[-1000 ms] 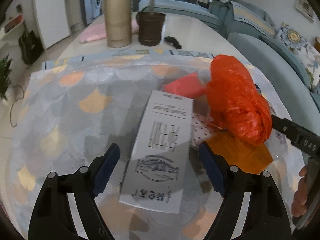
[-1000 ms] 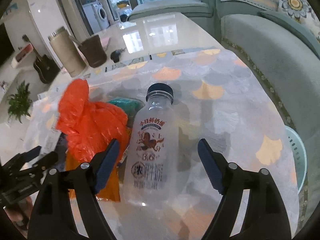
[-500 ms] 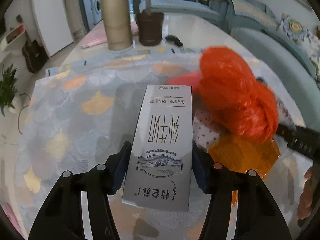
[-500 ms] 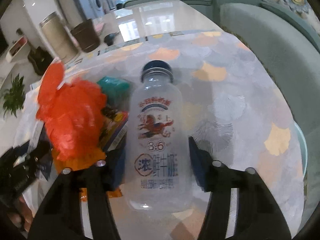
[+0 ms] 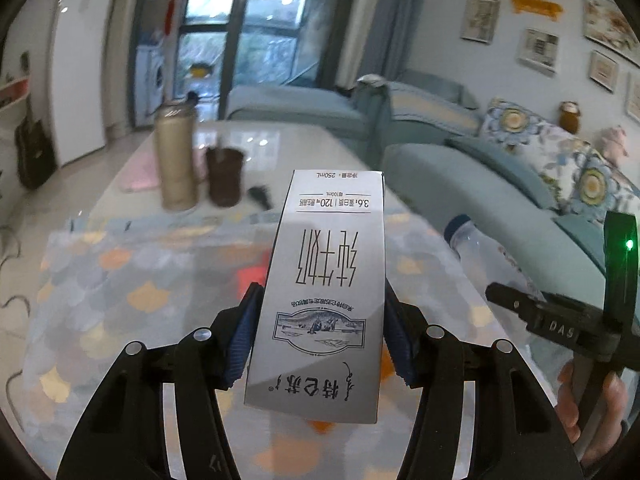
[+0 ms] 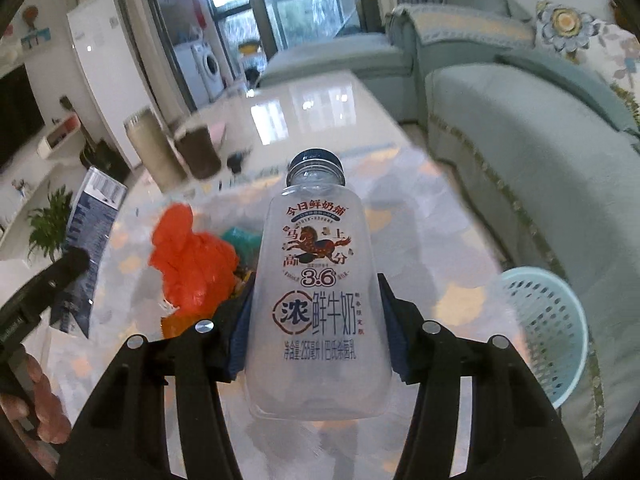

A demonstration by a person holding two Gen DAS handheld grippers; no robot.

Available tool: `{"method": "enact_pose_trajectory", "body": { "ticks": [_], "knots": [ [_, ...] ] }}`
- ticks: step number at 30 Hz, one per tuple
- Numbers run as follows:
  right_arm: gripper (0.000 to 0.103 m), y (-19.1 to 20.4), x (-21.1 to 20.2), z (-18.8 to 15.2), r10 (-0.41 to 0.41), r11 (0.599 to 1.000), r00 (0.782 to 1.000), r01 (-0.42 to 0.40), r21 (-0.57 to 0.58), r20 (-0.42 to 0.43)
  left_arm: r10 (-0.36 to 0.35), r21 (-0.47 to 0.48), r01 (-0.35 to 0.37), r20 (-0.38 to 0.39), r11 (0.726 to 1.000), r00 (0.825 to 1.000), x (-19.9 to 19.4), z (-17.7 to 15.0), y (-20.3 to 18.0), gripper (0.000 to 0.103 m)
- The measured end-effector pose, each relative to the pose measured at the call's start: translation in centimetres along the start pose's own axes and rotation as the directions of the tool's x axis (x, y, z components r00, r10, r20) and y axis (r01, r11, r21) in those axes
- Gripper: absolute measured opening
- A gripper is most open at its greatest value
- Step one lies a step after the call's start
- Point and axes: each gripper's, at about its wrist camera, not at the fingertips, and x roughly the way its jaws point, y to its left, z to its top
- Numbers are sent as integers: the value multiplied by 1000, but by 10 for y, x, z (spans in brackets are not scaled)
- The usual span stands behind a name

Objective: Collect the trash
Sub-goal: 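Move both items over the wastebasket and open both tools to drop them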

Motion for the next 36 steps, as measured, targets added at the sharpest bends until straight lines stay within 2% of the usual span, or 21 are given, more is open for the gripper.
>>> {"method": "enact_pose_trajectory", "body": {
  "ticks": [3, 6, 11, 17, 22, 28, 29, 30, 32, 33, 36],
  "knots": [
    [51, -25, -29, 5, -15, 1000, 999, 15, 11, 45, -60, 49, 59, 11, 997, 998, -4, 3, -45, 55],
    [51, -58, -50, 8, -54, 998, 996, 52, 28, 77, -133, 59, 132, 13, 990, 991, 0, 6, -85, 55],
    [51, -127, -66, 2, -124, 988, 989, 116, 106, 79, -243, 61, 245, -35, 968, 969, 34, 0, -162, 55],
    [52, -203, -61, -12, -216, 952, 975, 200, 231, 43, -291, 65, 301, -124, 952, 949, 82, -20, -223, 55],
    [52, -251, -37, -31, -257, 904, 966, 253, 344, -33, -306, 44, 320, -190, 946, 933, 122, -37, -244, 55],
    [52, -288, -12, -42, -278, 849, 953, 303, 432, -122, -340, 18, 355, -252, 935, 906, 163, -59, -262, 56],
    [53, -292, -9, -43, -276, 844, 952, 306, 441, -133, -347, 11, 362, -263, 932, 900, 169, -63, -264, 58],
    [53, -296, -5, -44, -267, 837, 953, 304, 454, -146, -351, 8, 366, -266, 931, 898, 172, -65, -264, 65],
    [54, -303, 1, -48, -264, 829, 950, 311, 465, -165, -355, 29, 374, -253, 927, 900, 173, -72, -266, 74],
    [54, -303, 3, -49, -270, 829, 947, 321, 457, -175, -348, 43, 369, -248, 928, 904, 172, -75, -265, 76],
    [54, -304, 9, -50, -268, 834, 944, 328, 444, -193, -353, 31, 372, -249, 928, 902, 171, -79, -256, 76]
  ]
}}
